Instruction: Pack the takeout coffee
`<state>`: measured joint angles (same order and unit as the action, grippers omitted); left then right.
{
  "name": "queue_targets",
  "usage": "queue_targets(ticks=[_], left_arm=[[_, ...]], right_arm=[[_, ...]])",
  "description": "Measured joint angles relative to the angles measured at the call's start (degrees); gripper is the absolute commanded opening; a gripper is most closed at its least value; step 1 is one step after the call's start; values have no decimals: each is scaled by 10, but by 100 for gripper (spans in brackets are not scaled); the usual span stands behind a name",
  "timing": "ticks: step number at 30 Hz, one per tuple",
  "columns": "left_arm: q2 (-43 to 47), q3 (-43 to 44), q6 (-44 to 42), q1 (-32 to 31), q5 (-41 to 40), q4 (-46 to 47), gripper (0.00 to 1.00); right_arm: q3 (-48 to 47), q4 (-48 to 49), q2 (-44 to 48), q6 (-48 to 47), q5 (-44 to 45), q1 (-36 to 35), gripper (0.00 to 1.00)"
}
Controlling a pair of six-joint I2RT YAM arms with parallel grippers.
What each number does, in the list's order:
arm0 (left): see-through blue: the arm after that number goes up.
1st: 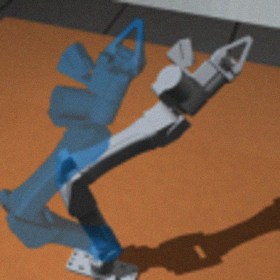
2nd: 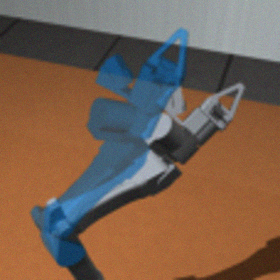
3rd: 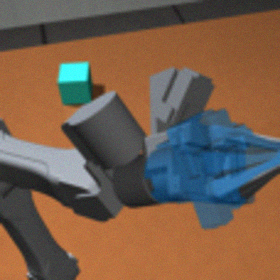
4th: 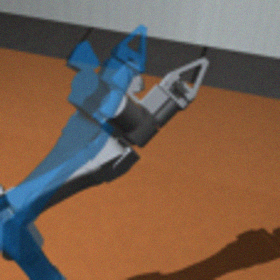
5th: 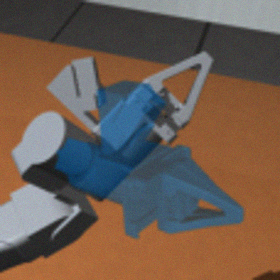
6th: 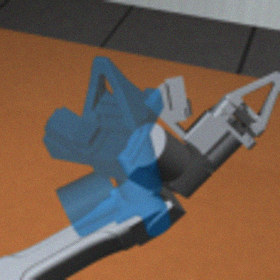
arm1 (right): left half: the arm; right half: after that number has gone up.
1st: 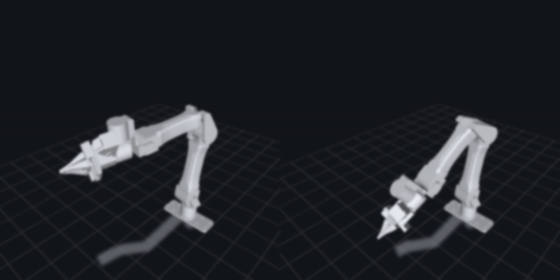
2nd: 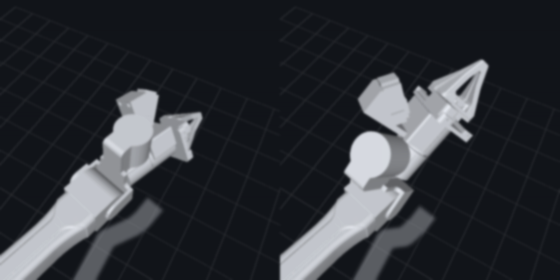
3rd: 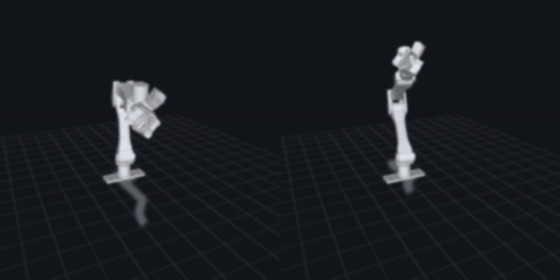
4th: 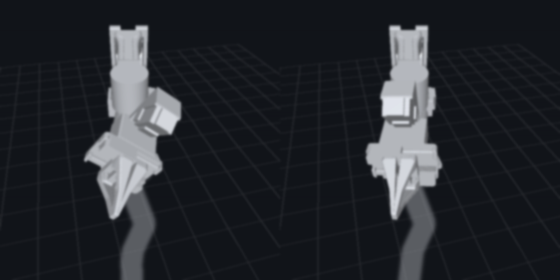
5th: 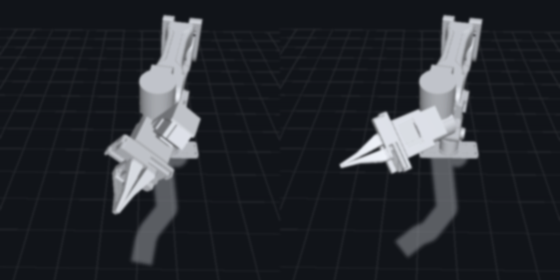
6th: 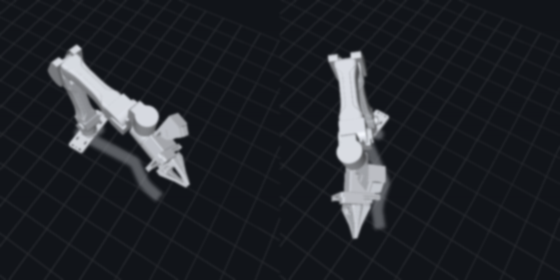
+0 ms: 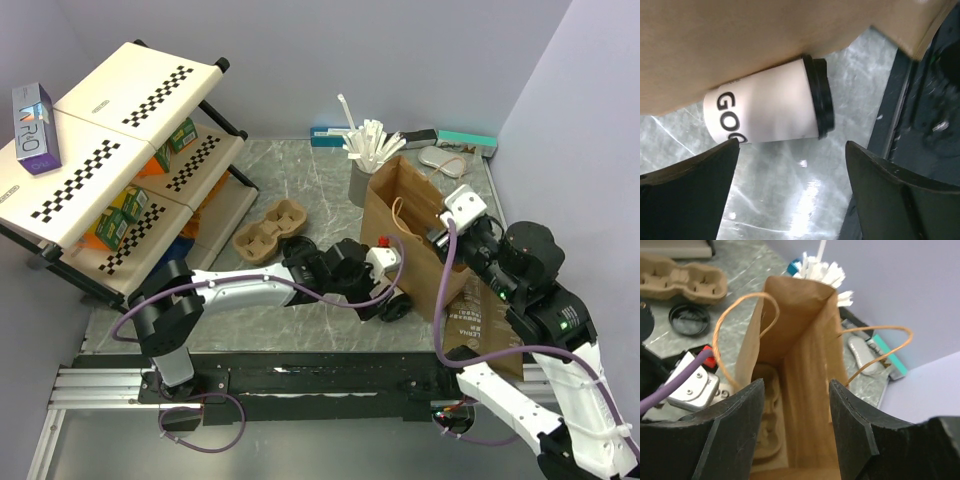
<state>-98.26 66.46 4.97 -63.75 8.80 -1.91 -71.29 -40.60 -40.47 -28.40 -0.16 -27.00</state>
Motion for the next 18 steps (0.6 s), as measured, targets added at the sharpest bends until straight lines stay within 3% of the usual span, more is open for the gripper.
queue_targets(ticks=[3,7,12,18], left_arm=[[7,-22,-82,6,18,12,97],[41,-75,-268,32,87,-5,98],[31,-42,-502,69,168,-65,99],[-18,12,-651,75,217,-75,99]], right_arm=[[0,-24,3,0,-24,11,62],[-1,-49,3,0,-42,19,62],[-14,-66,2,3,-58,34,63],[-31,-86,2,9,-73,57,64]])
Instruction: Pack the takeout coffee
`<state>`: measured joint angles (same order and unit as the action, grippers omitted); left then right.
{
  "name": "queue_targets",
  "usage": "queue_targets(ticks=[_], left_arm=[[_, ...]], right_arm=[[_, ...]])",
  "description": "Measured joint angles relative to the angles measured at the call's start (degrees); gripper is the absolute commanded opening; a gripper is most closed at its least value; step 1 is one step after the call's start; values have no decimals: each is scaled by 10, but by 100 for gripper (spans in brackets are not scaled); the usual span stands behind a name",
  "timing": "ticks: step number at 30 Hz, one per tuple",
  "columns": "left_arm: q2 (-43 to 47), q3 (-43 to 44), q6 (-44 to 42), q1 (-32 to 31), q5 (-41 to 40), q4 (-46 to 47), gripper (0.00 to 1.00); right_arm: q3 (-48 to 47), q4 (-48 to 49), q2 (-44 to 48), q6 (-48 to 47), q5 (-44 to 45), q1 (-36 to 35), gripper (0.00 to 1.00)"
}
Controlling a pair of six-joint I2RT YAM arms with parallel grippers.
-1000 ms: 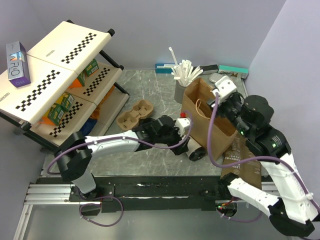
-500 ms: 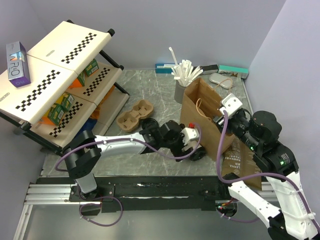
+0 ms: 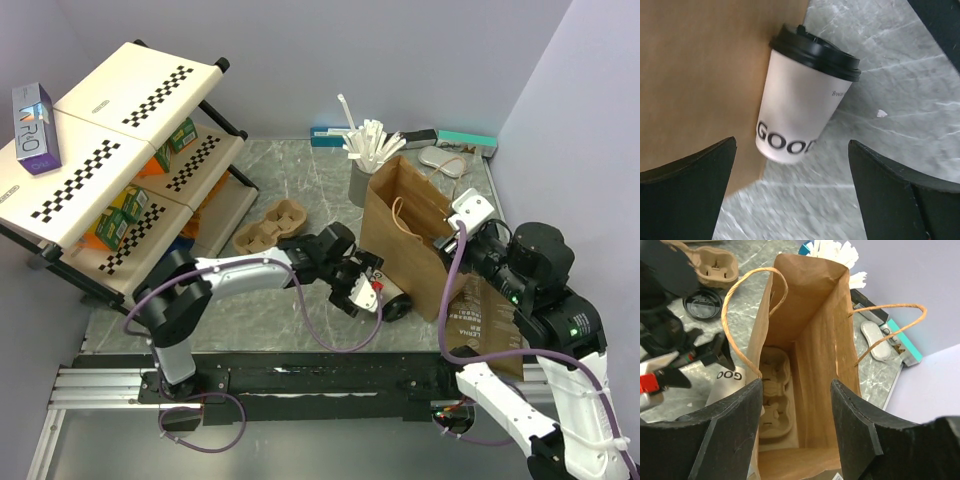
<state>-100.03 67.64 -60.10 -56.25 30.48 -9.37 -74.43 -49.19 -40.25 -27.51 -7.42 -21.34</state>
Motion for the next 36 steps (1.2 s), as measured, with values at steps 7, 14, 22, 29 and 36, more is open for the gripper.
queue_targets(ticks=[7,14,22,29,36], left_arm=[[-78,59,-95,0,24,-32,98],[-118,73,-159,-1,23,-48,96],[-150,82,-175,-1,7,-32,87],[-165,98,-151,-2,-4,-24,74],[-122,60,-79,-2,7,-39,67]], right_arm=[[-9,-22,0,7,-12,20,65],[-14,-29,-1,13,-20,24,66],[-14,-29,-5,20,-26,25,66],[-14,-29,-5,24,-28,26,66],[-14,-37,-4,19,-89,26,69]])
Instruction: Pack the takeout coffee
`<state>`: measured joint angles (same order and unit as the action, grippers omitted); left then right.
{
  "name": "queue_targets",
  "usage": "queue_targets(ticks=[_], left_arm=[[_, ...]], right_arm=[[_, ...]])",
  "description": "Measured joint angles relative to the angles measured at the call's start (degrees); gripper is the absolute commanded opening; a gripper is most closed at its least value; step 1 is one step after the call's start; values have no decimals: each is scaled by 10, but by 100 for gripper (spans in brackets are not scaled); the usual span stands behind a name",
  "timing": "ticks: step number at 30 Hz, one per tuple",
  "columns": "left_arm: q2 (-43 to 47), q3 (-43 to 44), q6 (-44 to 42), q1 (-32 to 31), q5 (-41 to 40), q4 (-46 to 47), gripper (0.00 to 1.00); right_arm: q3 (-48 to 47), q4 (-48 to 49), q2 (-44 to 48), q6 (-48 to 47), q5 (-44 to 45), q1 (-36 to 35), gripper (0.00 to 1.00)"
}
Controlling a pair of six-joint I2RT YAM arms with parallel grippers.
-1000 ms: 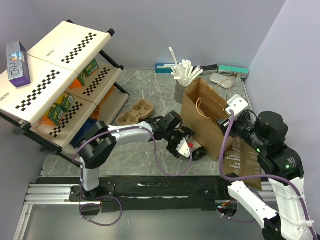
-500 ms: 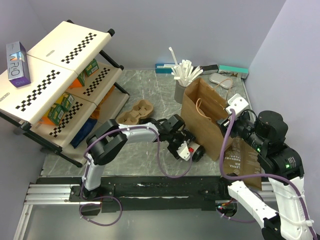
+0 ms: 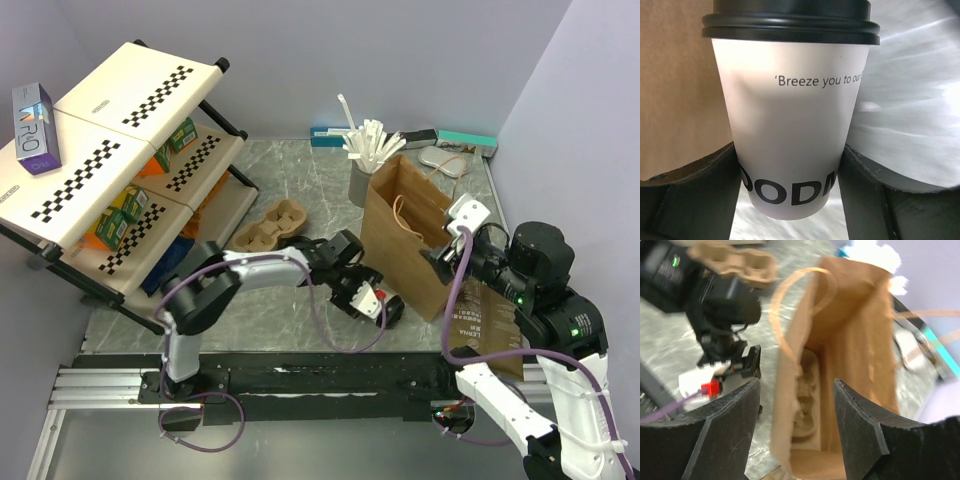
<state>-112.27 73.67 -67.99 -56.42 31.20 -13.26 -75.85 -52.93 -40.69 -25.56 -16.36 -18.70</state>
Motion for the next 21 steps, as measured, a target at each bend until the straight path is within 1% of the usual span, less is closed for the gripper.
queue_targets(ticks=[3,6,9,11,14,18,21], left_arm=[[67,-46,49,0,25,-17,66],[154,-86,114,0,57,-23,67],[237,-119,175,3,73,-10,67],[297,-144,214,10,78,-5,67],[360,-169,257,39,83,3,66],[405,-187,298,93,80,5,66],[439,-213,307,99,74,8,66]], right_arm=[[4,-8,1,-24,-60,0,73],[10,-10,0,-50,-109,0,75],[9,-14,-9,-80,-168,-4,78],[5,-17,-24,-106,-198,-22,80],[1,-16,-57,-150,-209,-85,84],[18,-5,-79,-213,-200,-183,87],[37,-5,-84,-241,-194,-224,87]])
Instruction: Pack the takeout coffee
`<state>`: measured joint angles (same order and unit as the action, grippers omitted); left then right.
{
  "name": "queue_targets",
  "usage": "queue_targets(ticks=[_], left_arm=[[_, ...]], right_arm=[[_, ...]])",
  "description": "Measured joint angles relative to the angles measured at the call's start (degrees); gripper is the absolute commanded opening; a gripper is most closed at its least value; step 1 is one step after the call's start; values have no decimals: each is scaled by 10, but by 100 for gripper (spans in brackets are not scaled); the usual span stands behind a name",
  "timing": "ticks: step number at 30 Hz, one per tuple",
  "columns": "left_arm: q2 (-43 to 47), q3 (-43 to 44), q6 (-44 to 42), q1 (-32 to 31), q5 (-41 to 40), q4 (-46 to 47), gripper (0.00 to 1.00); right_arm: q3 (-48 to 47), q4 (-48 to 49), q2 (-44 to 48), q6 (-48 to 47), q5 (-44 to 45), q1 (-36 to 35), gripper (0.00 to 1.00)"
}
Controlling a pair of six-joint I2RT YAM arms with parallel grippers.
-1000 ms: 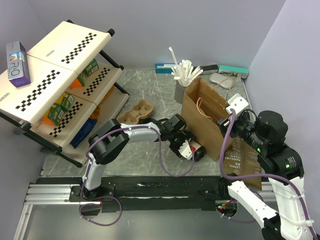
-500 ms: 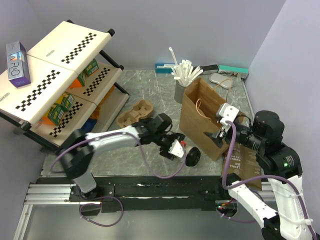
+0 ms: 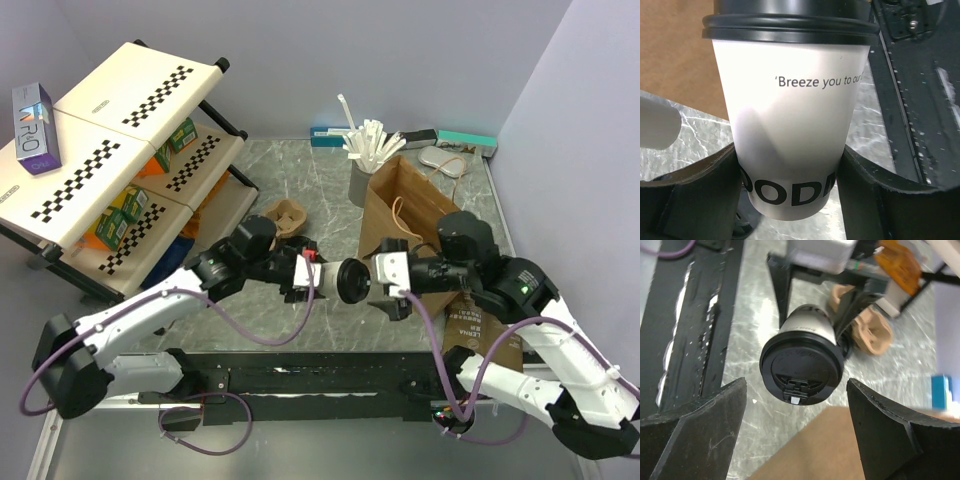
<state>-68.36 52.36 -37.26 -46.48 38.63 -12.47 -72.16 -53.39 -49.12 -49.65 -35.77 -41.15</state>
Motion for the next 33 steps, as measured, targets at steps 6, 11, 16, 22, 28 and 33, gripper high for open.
queue_targets(ticks=[6,11,16,22,28,33], left_arm=[[54,-29,4,-3,-10,0,66],[67,-34,4,-3,-12,1,65],[67,-34,4,-3,-11,2,64],[67,-34,9,-3,-10,5,64],[67,-34,10,-3,-10,8,64],[67,-34,9,-3,-9,7,64]], right_arm=[[9,4,-9,-25,11,-50,91],[15,18,-14,-23,36,-65,98],[28,43,-14,-23,61,-76,97],[36,50,-13,-23,71,-90,95],[52,59,-13,-23,85,-98,95],[60,75,-13,-23,99,-101,95]])
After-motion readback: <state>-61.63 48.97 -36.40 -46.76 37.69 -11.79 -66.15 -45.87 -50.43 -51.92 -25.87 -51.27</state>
